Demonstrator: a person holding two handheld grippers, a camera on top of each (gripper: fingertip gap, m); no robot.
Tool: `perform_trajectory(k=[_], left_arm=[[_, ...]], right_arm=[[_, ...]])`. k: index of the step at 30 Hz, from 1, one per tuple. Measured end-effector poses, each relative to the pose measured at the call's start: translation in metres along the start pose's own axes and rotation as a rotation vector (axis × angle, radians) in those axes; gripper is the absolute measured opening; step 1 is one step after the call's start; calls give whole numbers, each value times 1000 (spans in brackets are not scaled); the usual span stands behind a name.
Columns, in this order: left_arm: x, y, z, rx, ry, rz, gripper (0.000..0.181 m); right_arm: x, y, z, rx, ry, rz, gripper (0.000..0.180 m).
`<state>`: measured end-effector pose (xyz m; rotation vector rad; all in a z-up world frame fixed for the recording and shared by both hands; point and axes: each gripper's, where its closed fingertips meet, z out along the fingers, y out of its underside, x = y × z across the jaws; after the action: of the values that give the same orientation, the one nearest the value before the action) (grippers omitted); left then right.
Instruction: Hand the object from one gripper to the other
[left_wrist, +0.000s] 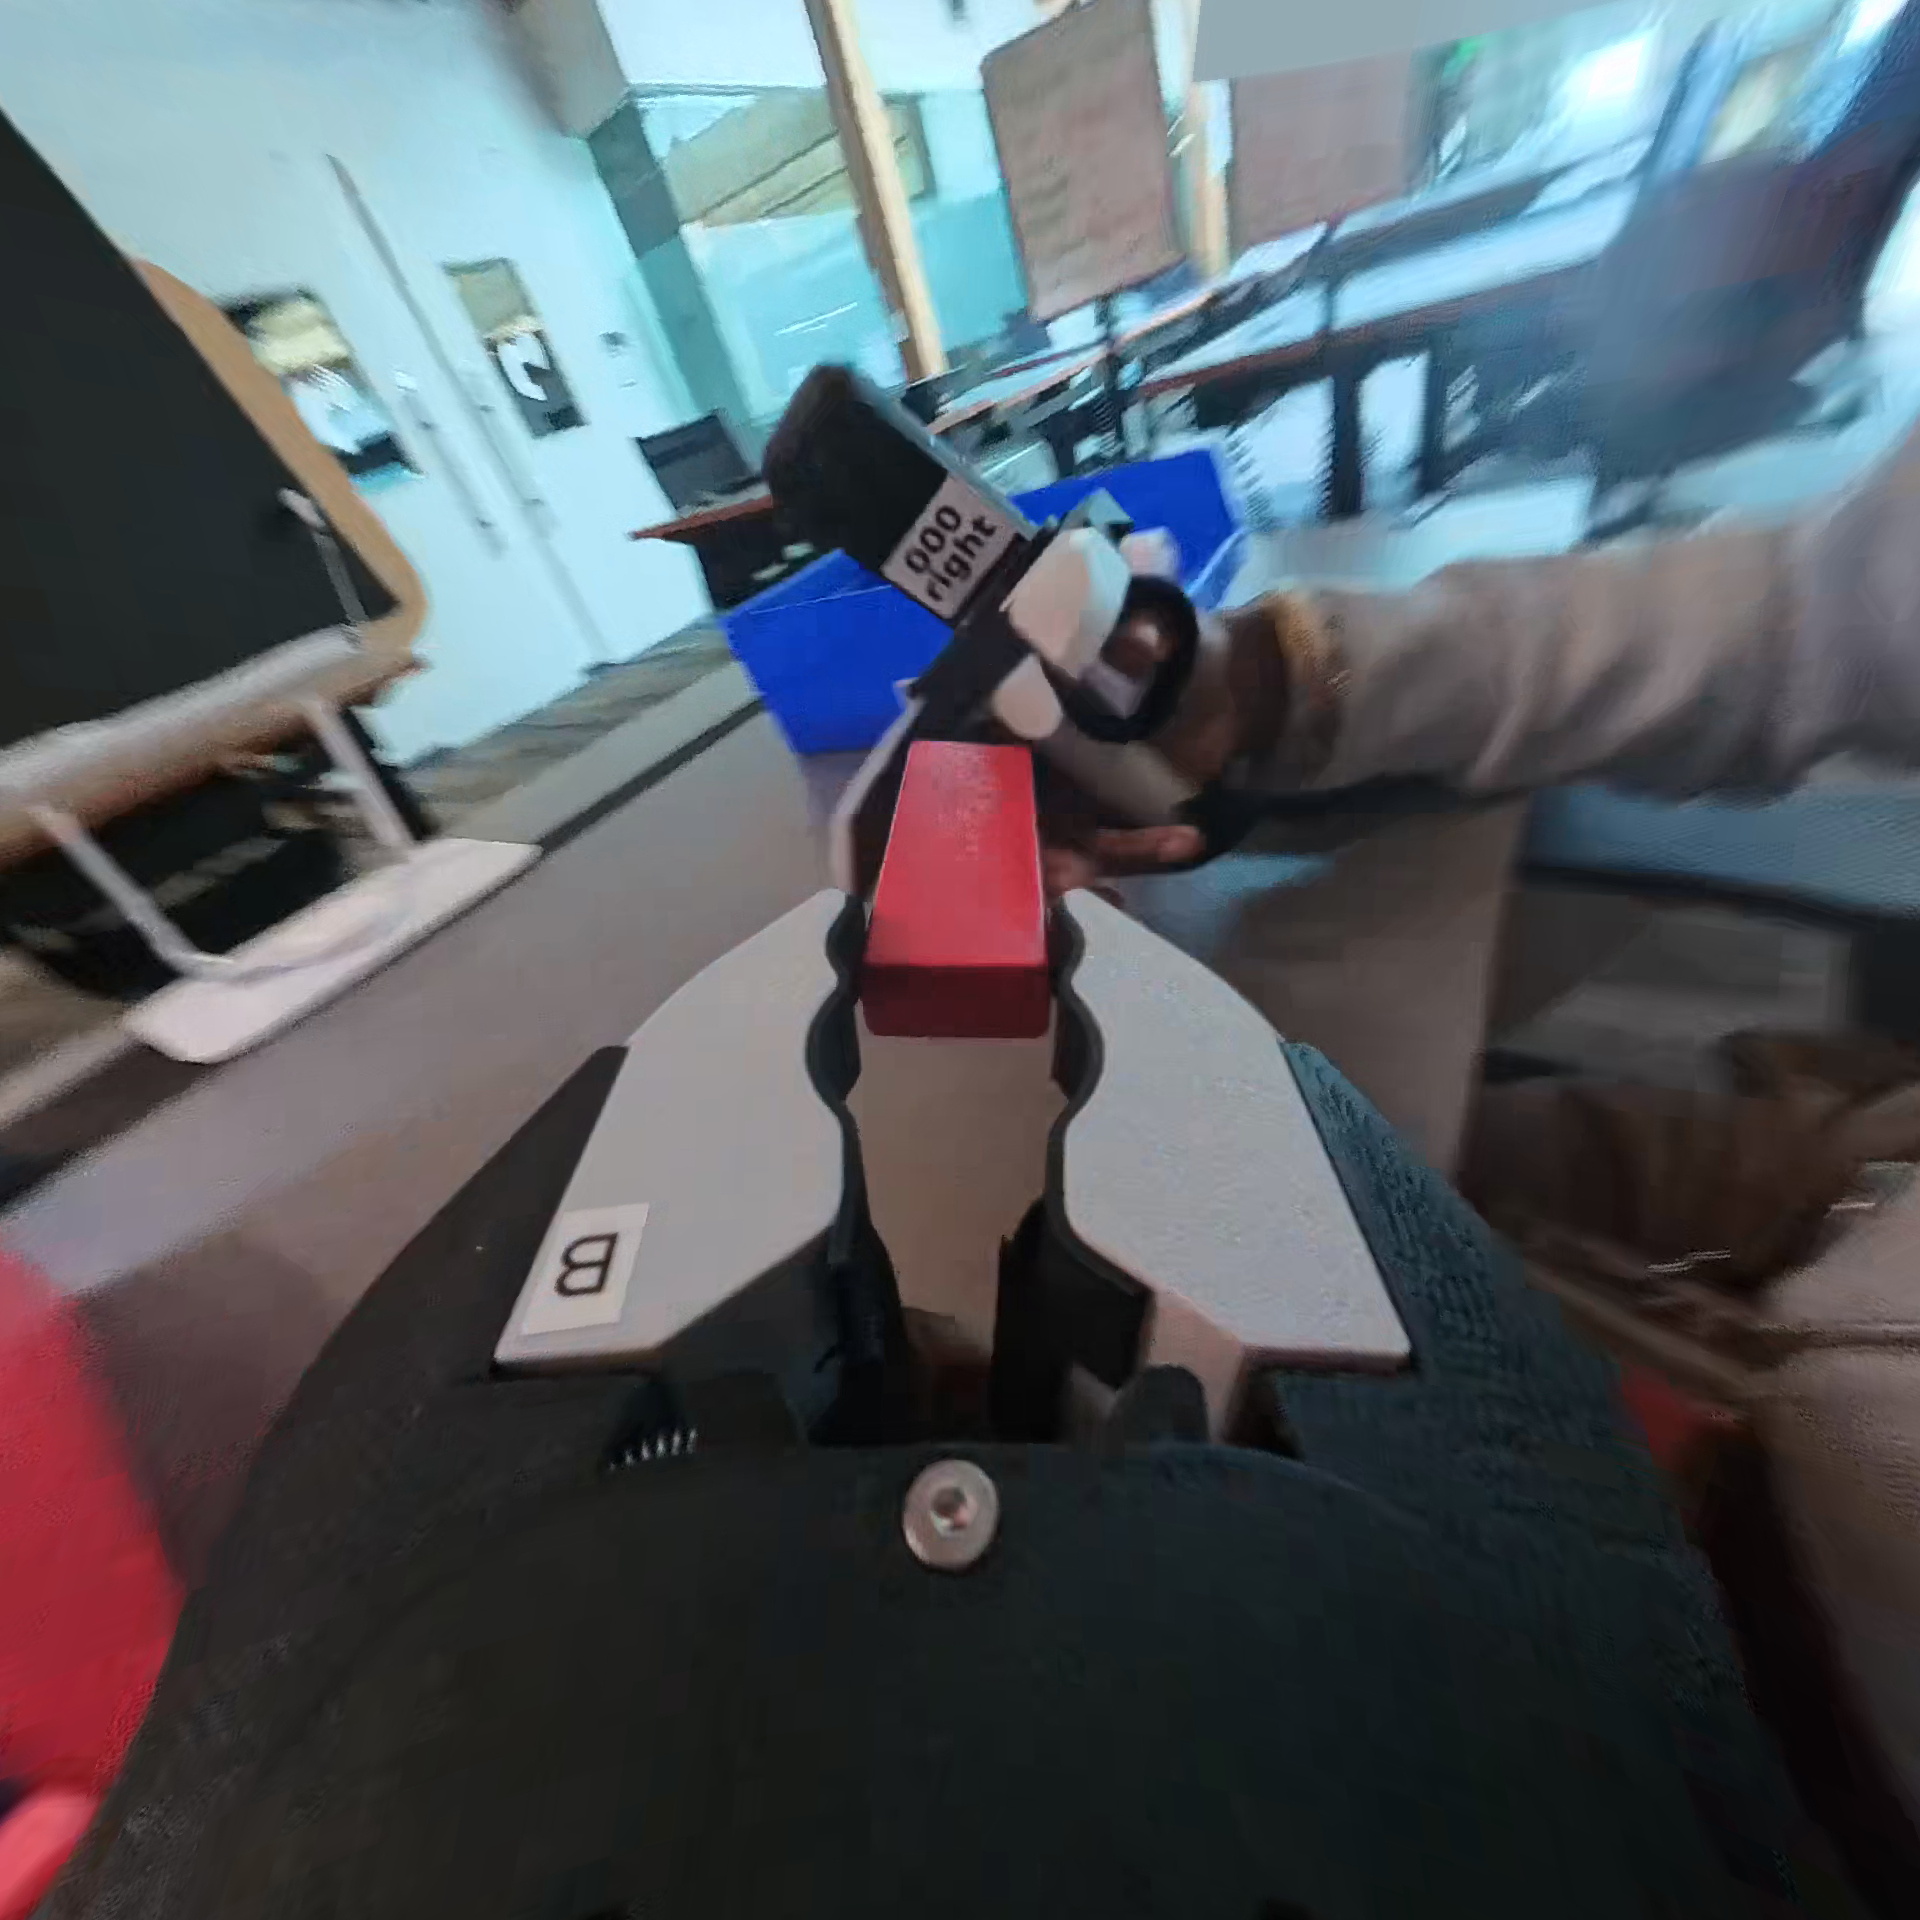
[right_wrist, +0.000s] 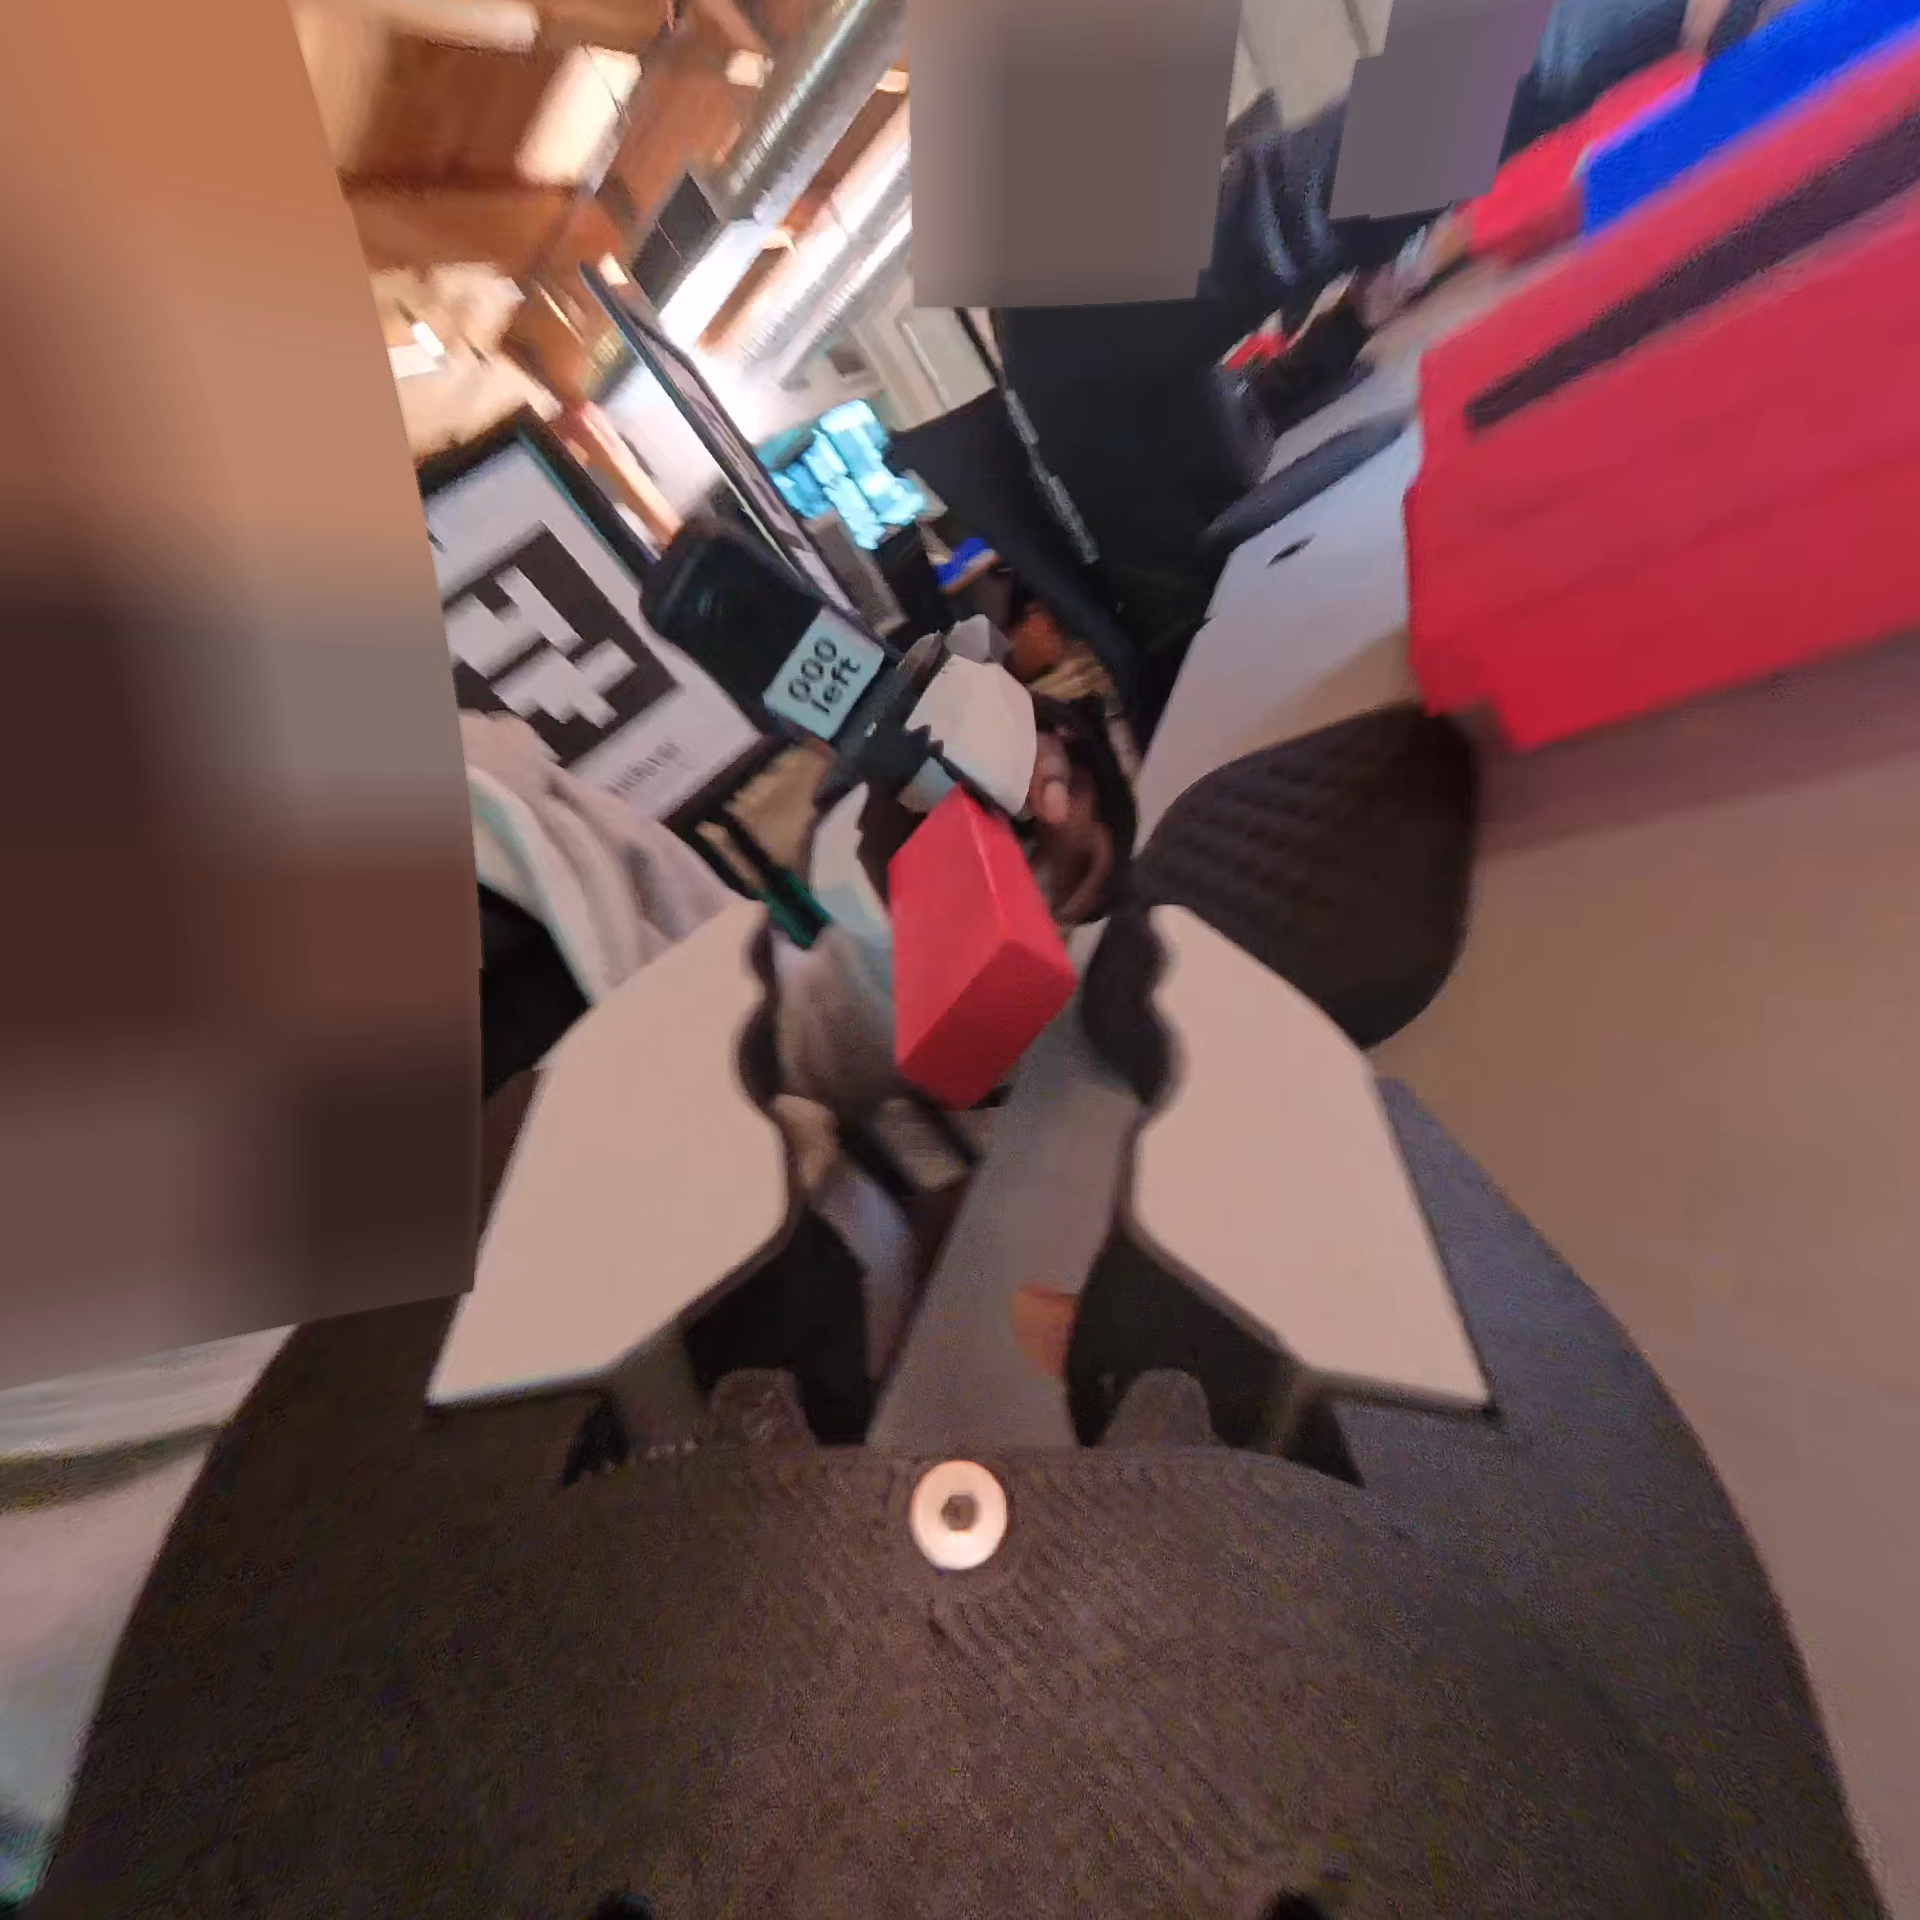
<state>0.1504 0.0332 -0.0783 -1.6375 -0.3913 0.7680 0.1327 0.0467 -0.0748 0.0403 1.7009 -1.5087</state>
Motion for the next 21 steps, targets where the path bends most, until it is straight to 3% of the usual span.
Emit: perform_trajectory(k=[1, 2, 5, 8, 10, 12, 14, 17, 18, 21], left_arm=[[3, -1, -3, 11, 57, -80, 33], [6, -1, -6, 16, 113, -156, 33], [8, -3, -12, 44, 200, -311, 33], [7, -8, -13, 89, 219, -357, 33], [6, -8, -12, 94, 213, -355, 33], [8, -6, -11, 87, 217, -344, 33], [8, -6, -10, 87, 214, -335, 33], [10, -6, -10, 87, 178, -186, 40], [7, -6, -9, 89, 116, -69, 53], [-2, -3, -9, 44, -75, 308, 56]], right_arm=[[-3, -3, 1, 1, 40, -130, 82], [-6, -5, 1, 6, 82, -280, 85], [-14, -2, 0, -28, 178, -590, 68], [-17, 6, 5, -63, 133, -561, 66], [-16, 8, 7, -69, 117, -529, 57], [-16, 12, 8, -83, 104, -522, 34], [-18, 10, 8, -69, 103, -531, 34], [-19, 6, 6, -51, 83, -467, 34], [-19, 3, 5, -29, 61, -400, 34], [-12, -5, 0, 39, 17, -173, 34]])
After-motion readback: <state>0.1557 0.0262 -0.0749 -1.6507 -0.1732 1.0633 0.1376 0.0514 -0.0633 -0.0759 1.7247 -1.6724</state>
